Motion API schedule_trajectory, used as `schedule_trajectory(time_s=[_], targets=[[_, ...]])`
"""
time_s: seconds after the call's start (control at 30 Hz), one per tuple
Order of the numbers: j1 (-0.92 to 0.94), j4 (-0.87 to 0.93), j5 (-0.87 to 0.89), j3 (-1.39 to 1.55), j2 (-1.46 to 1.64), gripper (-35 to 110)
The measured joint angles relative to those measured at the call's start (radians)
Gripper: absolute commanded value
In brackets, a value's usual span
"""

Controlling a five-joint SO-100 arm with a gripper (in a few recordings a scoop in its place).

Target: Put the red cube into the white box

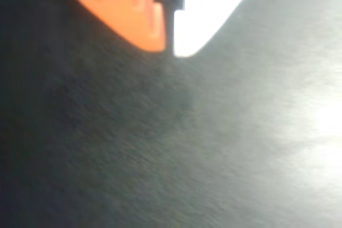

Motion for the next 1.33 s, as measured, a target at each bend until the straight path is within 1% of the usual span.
schedule_trajectory(time_s=[0.07,0.17,0.27,0.37,0.47,0.57,0.73,0.8,0.93,1.33], targets=[[-0.018,0.0,-0.002,0.035,0.06,0],[-0.052,-0.031,-0.003,0.081,0.071,0],[-0.078,-0.117,0.055,0.15,0.086,0],[-0.095,-0.256,0.11,0.268,0.081,0],[-0.094,-0.29,0.155,0.305,0.086,0],[-0.089,-0.201,0.232,0.311,0.08,0],[-0.087,0.069,0.25,0.311,0.083,0],[-0.072,0.137,0.25,0.311,0.083,0],[-0.08,0.17,0.25,0.311,0.084,0],[-0.075,0.172,0.25,0.311,0.084,0]])
